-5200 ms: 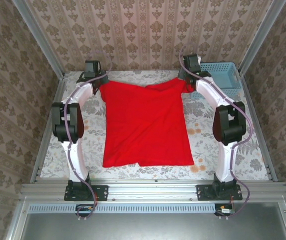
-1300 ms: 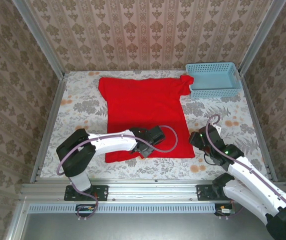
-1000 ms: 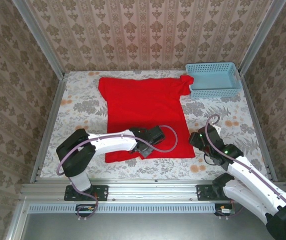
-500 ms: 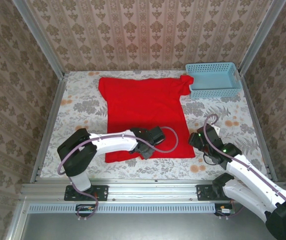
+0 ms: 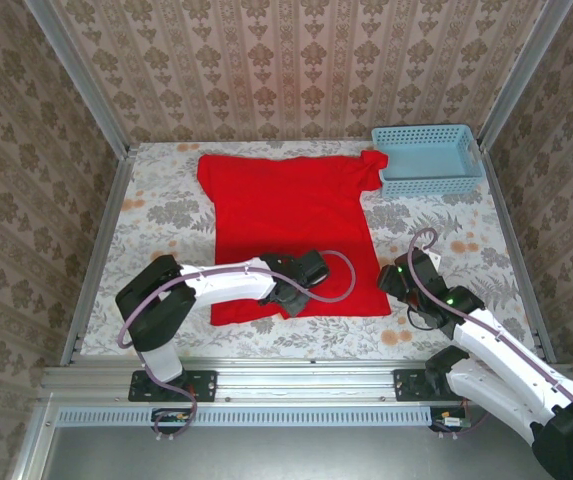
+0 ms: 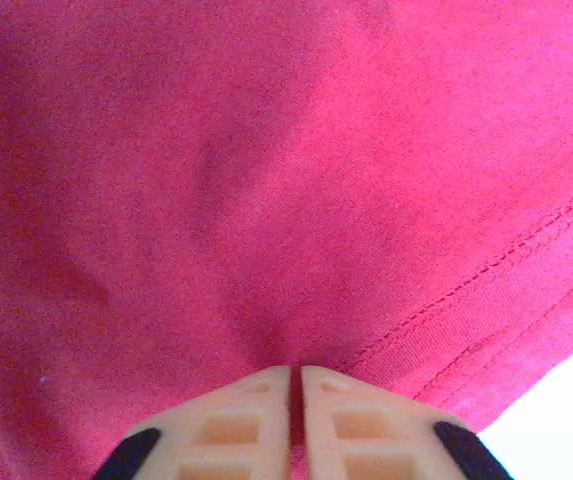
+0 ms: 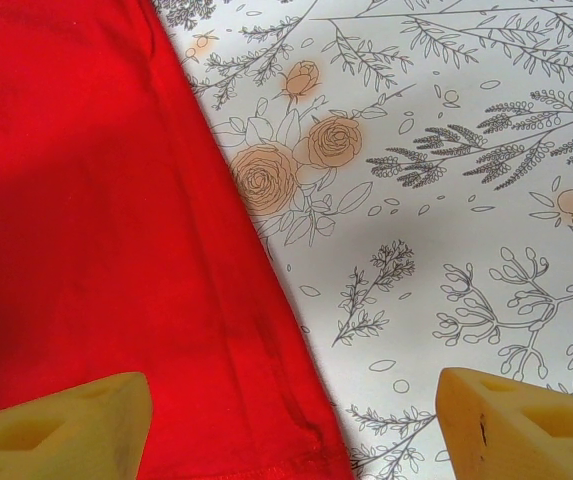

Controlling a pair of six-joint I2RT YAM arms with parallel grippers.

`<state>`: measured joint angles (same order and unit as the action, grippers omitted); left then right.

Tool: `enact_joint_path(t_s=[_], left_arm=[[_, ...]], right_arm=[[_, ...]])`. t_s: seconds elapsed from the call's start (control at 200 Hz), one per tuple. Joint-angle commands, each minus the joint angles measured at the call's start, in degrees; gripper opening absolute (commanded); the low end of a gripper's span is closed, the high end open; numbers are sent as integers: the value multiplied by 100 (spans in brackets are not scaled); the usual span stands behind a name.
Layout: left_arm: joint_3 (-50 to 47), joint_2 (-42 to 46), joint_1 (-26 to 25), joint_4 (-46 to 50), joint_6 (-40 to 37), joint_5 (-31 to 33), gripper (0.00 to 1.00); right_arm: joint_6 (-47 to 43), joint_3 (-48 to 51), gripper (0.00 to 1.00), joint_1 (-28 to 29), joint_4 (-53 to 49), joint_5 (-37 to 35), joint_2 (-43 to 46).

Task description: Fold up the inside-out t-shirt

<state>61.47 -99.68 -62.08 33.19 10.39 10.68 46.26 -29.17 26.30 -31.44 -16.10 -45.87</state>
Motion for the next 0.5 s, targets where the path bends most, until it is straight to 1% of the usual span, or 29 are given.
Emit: enact_joint_path(t_s=[0.0,0.11,0.34,0.41,0.49], left_arm=[[-39,222,47,-10,50,-91,6],[-84,432,53,-62,66,-137,0],[-236,1023,218,-261,216,-169,0],[-307,1326,320,-409,298,-233,0],[-388,1625,539,-638,417,-455,0]], right_arm=[[-38,15,77,-20,48,47,36],[-29,47,77,-9,49,72,66],[-184,186,77,47,515,393,160],[-266,277,77,157,794,591,174],[-341,403,76,386,1286,845,127]])
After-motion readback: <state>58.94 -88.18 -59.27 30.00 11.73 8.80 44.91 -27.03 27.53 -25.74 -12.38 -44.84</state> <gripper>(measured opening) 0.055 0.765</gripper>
